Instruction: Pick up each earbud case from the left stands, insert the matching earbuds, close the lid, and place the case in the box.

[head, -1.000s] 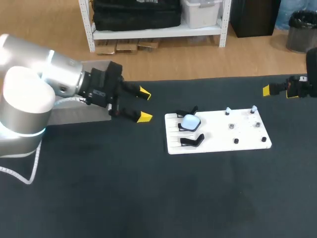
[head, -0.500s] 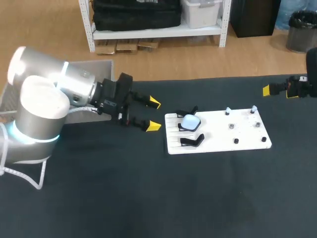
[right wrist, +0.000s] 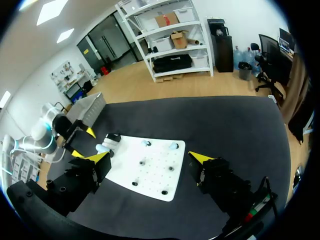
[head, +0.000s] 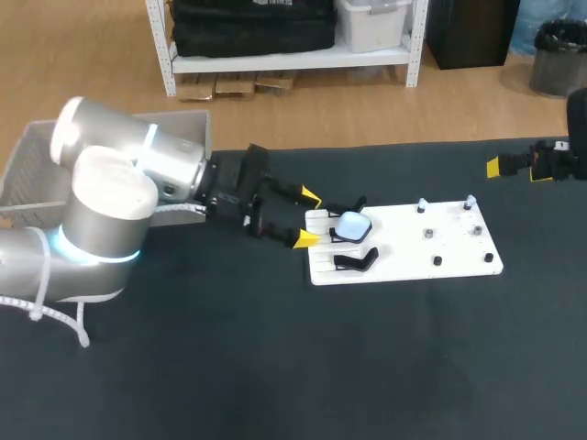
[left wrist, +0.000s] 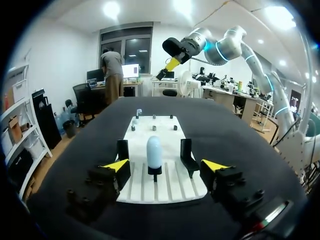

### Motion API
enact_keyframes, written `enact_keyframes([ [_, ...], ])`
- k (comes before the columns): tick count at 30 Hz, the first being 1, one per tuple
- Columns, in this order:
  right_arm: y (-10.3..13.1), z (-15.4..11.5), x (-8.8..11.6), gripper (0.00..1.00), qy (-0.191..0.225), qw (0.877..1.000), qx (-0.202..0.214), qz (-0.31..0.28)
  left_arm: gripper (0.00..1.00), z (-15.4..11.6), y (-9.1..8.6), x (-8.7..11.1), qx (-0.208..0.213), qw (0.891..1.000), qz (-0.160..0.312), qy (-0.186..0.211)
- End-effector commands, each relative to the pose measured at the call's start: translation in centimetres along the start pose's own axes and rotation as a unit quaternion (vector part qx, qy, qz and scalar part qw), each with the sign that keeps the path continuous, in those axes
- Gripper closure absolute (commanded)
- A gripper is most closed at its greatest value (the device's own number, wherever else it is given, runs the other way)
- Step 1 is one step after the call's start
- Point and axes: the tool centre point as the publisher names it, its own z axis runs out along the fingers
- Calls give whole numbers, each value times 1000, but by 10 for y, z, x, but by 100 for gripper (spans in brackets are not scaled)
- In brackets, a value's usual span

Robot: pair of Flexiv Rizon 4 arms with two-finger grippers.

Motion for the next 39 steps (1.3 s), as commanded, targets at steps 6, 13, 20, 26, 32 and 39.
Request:
enact_keyframes([
  [6,-1,0,0,0,1,1000,-1,0,51,20,11,3,20,1000,8,0],
  [13,-1,0,0,0,1,1000,-1,0,52,27,10,5,28,999,16,8],
  [20,-1,0,0,0,1,1000,-1,0,52,33,11,6,32,999,20,15],
  [26,-1,0,0,0,1,1000,-1,0,55,37,15,7,31,999,19,18],
  [32,-1,0,0,0,1,1000,-1,0,56,41,15,6,35,999,19,20],
  [39,-1,0,0,0,1,1000,-1,0,62,46,18,7,37,999,13,22],
])
